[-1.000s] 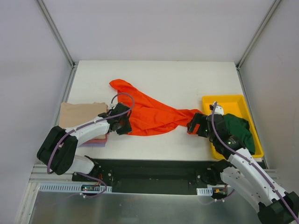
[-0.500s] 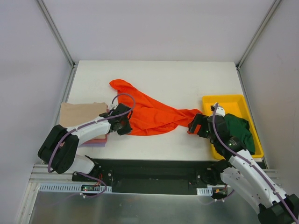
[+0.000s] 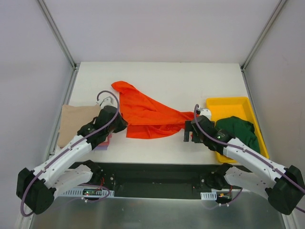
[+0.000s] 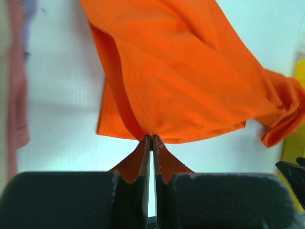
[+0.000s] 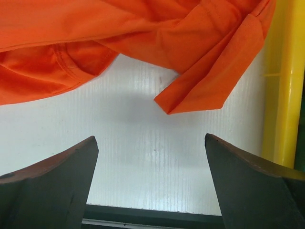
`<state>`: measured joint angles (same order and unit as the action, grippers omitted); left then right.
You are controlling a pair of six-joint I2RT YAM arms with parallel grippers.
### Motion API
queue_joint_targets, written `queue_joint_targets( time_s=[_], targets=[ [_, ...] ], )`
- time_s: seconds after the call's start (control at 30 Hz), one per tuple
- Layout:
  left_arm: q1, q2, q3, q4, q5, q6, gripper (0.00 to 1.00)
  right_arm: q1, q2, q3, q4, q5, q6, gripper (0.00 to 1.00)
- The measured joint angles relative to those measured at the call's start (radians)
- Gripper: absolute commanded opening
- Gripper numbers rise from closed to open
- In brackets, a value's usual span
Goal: Fold and stack the t-shirts
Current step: Flatten out the tshirt
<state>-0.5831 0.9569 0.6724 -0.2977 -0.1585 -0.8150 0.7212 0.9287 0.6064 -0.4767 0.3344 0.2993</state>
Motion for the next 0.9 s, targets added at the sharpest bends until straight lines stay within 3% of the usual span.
queue_joint_targets(
  time_s=[0.3,0.7,0.9],
  targets=[
    [0.015,-0.232,-0.033,-0.159,-0.203,-0.002,0.0,0.029,0.054,0.031,-0.061,0.105,0.116,0.98],
    [0.022,-0.233,-0.05,-0.249,-0.288,-0.012,0.0,0.059,0.086,0.018,-0.063,0.032,0.166,0.96],
    [0.022,-0.23,-0.05,-0.261,-0.295,-0.013,0.0,0.071,0.022,-0.061,-0.123,-0.004,0.222,0.94]
  ],
)
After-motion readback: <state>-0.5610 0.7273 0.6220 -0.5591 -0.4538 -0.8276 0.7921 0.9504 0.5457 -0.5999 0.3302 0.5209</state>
